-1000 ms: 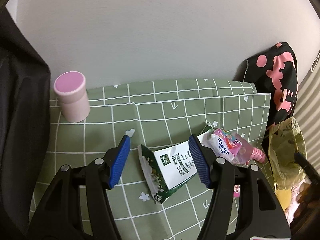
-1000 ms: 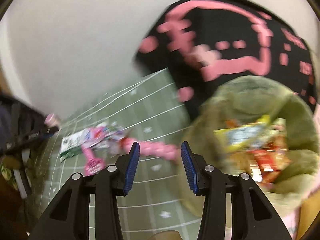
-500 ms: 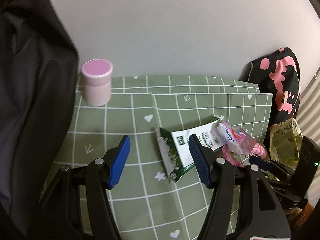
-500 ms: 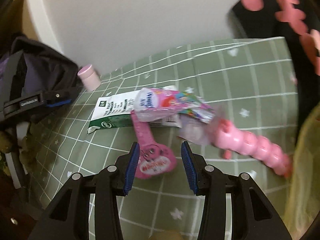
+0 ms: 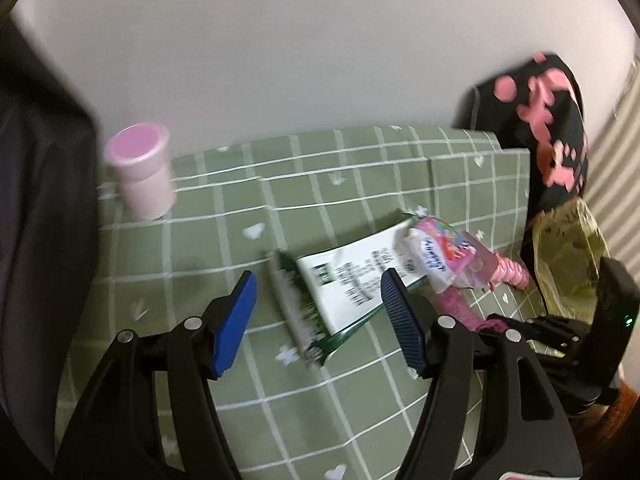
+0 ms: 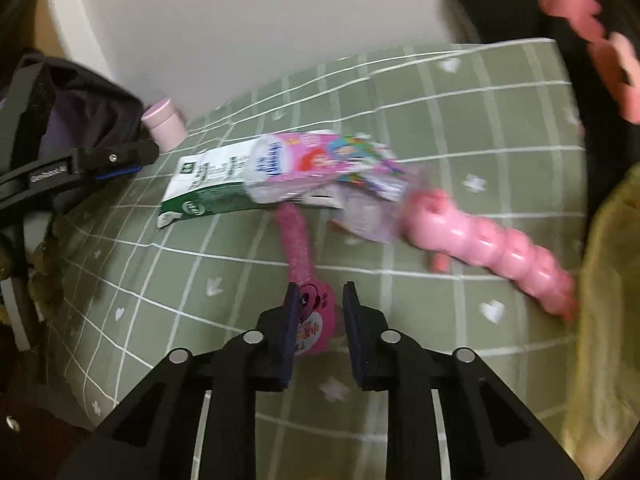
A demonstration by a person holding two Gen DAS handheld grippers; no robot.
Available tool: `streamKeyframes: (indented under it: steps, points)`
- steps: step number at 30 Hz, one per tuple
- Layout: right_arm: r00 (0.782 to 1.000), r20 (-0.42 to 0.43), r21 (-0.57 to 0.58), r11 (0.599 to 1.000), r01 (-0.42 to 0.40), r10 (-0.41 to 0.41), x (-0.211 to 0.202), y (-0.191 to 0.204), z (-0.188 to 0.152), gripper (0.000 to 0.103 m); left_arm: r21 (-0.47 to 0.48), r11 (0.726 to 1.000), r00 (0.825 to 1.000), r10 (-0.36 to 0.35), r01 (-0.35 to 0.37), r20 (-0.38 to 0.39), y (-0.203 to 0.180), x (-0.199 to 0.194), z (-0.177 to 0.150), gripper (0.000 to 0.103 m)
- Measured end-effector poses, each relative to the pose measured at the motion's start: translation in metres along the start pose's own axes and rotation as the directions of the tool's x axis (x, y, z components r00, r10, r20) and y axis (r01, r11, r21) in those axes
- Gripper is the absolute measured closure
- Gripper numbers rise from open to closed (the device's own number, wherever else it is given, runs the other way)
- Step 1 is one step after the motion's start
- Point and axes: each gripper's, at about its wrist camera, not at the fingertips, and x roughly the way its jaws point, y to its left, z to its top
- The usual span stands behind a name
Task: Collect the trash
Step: 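Grasp the white milk carton with the left tool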
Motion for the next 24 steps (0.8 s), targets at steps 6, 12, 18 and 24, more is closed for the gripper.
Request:
streamKeyframes:
  steps: [6,12,18,24]
  points:
    - [0.997,0.031,0.106,0.992,0.072,-0.076,-0.031,-0.030,-0.018,0.086,0.088,0.996,0.999,-0.024,0.028,-0.046,-0.020,0.032,0.020,0.042]
    - [0.991,0.015,0.220,0.967,0.129,-0.136,-0.042,-0.058,-0.033,0.086,0.165,0.985,0.993,-0.021,0.040,-0.118,-0.028,0.059,0.022,0.042]
    - [0.988,0.003,0.247,0.958,0.147,-0.152,-0.044,-0.069,-0.037,0.086,0.171,0.980,0.980,-0.070,0.103,-0.189,-0.028,0.064,0.014,0.042]
    - [0.989,-0.015,0.244,0.959,0.145,-0.146,-0.037,-0.075,-0.036,0.086,0.199,0.969,0.970,-0.104,0.149,-0.220,-0.036,0.053,-0.002,0.038]
